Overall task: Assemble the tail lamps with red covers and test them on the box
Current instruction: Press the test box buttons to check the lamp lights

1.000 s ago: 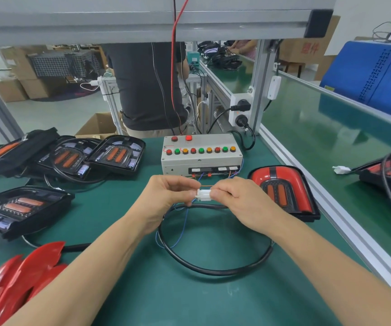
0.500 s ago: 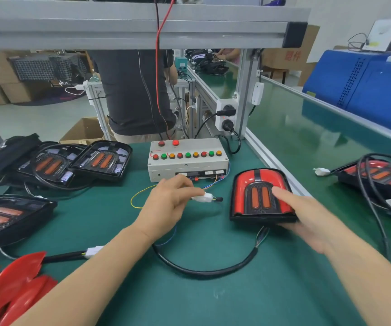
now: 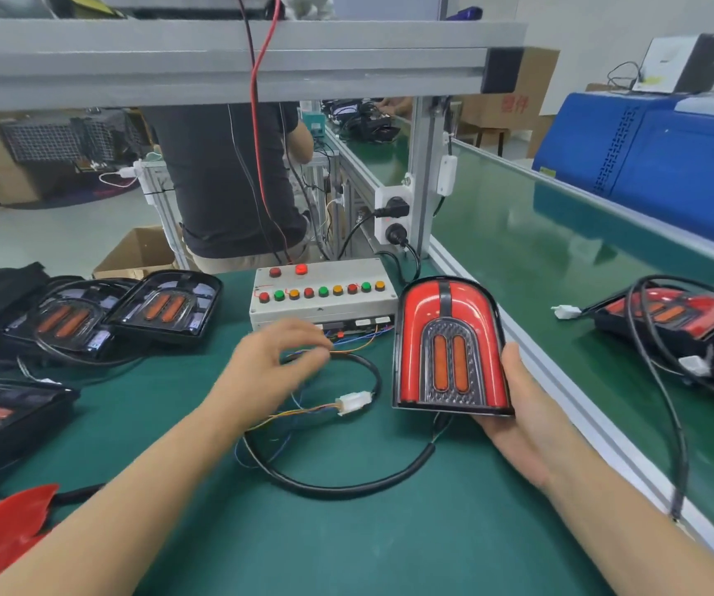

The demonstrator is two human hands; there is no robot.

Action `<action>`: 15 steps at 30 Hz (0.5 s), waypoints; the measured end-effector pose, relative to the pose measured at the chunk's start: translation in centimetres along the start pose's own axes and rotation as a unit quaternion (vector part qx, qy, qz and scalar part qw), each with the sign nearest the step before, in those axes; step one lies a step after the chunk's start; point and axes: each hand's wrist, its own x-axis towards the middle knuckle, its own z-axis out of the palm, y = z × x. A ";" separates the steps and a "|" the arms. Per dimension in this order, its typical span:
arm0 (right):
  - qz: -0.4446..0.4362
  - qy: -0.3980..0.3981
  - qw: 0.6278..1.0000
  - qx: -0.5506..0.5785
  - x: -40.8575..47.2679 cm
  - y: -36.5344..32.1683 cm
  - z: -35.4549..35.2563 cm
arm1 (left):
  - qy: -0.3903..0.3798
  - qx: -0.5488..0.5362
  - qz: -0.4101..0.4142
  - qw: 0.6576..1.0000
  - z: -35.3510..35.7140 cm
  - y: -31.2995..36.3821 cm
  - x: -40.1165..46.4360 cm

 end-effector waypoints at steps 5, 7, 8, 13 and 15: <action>-0.025 -0.032 0.999 -0.036 -0.3 0.4 -0.4 | 0.038 0.236 -0.132 0.962 -1.7 -2.6 3.3; -0.024 -0.040 0.998 -0.040 -0.3 0.4 -0.6 | 0.010 0.292 -0.160 0.943 -1.9 -3.4 3.7; -0.023 -0.043 0.998 -0.037 -0.1 0.4 -0.7 | 0.003 0.299 -0.162 0.940 -1.8 -3.7 3.8; -0.021 -0.058 0.997 -0.040 0.2 0.4 -0.8 | 0.027 0.299 -0.154 0.941 -1.6 -4.1 3.6; -0.021 -0.056 0.997 -0.040 0.3 0.4 -0.7 | 0.030 0.314 -0.152 0.937 -1.6 -4.2 3.6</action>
